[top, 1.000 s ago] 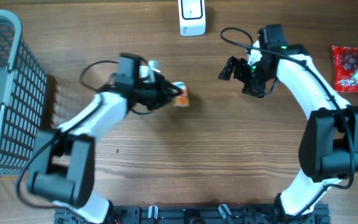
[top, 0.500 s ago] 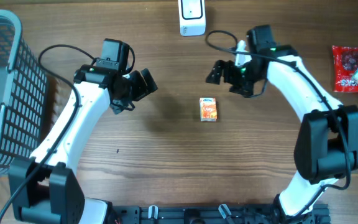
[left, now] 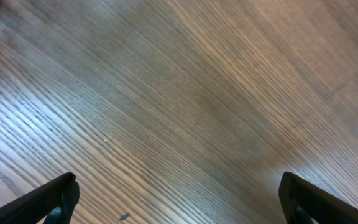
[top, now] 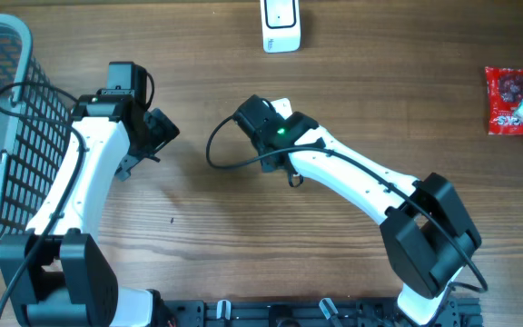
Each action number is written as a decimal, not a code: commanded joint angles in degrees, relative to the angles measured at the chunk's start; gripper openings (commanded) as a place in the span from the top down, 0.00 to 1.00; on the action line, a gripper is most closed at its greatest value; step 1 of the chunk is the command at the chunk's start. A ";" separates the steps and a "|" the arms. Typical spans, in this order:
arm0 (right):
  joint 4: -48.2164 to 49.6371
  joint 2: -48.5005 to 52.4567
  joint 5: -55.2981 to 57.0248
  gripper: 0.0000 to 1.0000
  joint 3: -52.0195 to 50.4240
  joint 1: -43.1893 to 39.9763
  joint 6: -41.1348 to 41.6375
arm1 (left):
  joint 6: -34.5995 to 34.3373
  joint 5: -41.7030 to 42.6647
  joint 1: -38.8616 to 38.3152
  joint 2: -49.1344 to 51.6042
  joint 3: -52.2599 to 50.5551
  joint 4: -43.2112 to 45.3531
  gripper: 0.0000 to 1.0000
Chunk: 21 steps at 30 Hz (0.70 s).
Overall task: Scan the item barcode
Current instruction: 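Grasp the orange Kleenex pack with the right gripper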
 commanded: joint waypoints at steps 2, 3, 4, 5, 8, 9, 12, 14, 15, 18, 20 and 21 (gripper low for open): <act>-1.25 3.06 5.31 0.41 -0.20 -0.04 2.14 | -0.98 -1.14 0.61 0.42 -1.84 -0.20 0.00; -1.40 4.70 6.38 0.41 -0.20 -0.04 2.60 | -0.98 -1.14 0.61 0.42 -1.84 -0.15 0.00; -1.46 5.60 6.80 0.41 -0.20 -0.04 2.60 | -1.01 -1.14 0.61 0.42 -1.84 -0.15 0.00; -1.49 6.67 6.99 0.41 -0.20 -0.04 2.60 | -1.01 -0.94 0.61 0.42 -1.84 -0.11 0.00; -1.55 8.90 8.07 0.48 -0.20 -0.09 2.78 | -0.98 0.59 0.61 0.42 -1.84 0.92 0.00; -1.57 9.25 8.09 0.50 -0.20 -0.09 2.71 | -0.98 0.59 0.61 0.42 -1.84 0.90 0.00; -1.68 9.33 8.07 0.72 -0.20 -0.09 2.73 | -0.98 0.59 0.61 0.42 -1.84 0.90 0.00; -1.77 9.33 8.04 0.89 -0.17 -0.09 2.75 | -1.01 0.61 0.61 0.42 -1.84 0.90 0.00; -1.84 9.31 8.02 0.96 -0.17 -0.09 2.73 | -0.98 0.59 0.61 0.42 -1.84 0.90 0.00; -4.96 9.29 2.69 0.96 3.19 -0.70 2.73 | -1.01 0.59 0.61 0.42 -1.84 0.90 0.00; -7.78 8.74 -9.40 0.96 9.29 -3.02 0.48 | -0.98 0.61 0.61 0.42 -1.84 0.90 0.00; -7.72 8.09 -19.04 0.96 11.61 -5.05 -3.65 | -1.01 0.59 0.61 0.42 -1.84 0.90 0.00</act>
